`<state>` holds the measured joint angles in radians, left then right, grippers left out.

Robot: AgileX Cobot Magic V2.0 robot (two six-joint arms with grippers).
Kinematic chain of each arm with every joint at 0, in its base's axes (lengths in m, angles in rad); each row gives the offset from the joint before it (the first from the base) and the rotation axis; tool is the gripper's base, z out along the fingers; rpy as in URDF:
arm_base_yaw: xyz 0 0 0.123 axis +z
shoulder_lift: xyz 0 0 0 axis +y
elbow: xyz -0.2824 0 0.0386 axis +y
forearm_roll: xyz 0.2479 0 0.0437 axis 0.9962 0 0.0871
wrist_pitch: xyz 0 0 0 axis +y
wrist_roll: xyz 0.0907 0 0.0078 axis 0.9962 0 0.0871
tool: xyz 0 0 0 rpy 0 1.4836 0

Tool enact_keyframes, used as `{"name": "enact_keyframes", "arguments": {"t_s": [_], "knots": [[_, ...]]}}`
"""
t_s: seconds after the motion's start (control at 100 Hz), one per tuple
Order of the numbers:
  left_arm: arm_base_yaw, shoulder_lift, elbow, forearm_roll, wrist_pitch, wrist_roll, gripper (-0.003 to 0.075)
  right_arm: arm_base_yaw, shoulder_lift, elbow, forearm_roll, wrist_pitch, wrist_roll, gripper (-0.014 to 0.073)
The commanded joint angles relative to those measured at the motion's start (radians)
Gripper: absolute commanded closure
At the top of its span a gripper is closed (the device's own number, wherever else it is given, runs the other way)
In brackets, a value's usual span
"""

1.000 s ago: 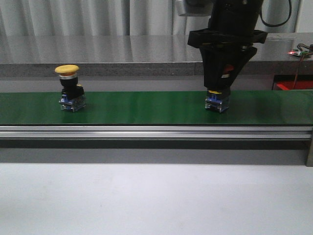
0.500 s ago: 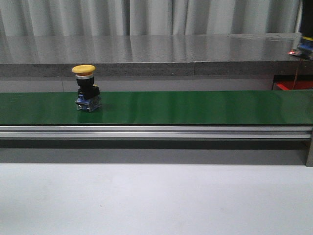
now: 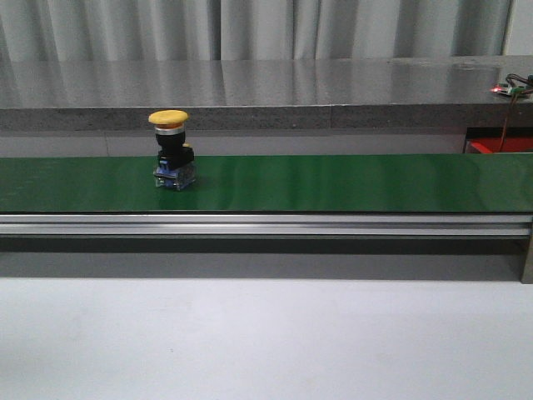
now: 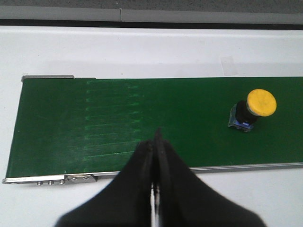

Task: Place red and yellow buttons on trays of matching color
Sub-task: 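Lift the red button into the red tray and open the right gripper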

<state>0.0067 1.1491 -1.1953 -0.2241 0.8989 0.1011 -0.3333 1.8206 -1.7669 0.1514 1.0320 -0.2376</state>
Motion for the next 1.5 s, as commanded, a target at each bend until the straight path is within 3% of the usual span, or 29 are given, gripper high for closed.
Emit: {"name": "enact_keyframes", "arguments": {"t_s": [0.0, 0.42, 1.23, 1.49], "knots": [[-0.008, -0.024, -0.023, -0.020, -0.051, -0.003, 0.0739, 0.011, -0.014, -0.034, 0.035, -0.075, -0.014, 0.0469], [-0.008, -0.024, -0.023, -0.020, -0.051, -0.003, 0.0739, 0.052, 0.178, -0.124, 0.080, -0.209, -0.014, 0.0469], [-0.008, -0.024, -0.023, -0.020, -0.056, -0.003, 0.0739, 0.057, 0.338, -0.199, 0.070, -0.208, -0.014, 0.0461], [-0.008, -0.024, -0.023, -0.020, -0.056, -0.003, 0.0739, 0.057, 0.338, -0.199, 0.070, -0.215, -0.014, 0.0171]]}}
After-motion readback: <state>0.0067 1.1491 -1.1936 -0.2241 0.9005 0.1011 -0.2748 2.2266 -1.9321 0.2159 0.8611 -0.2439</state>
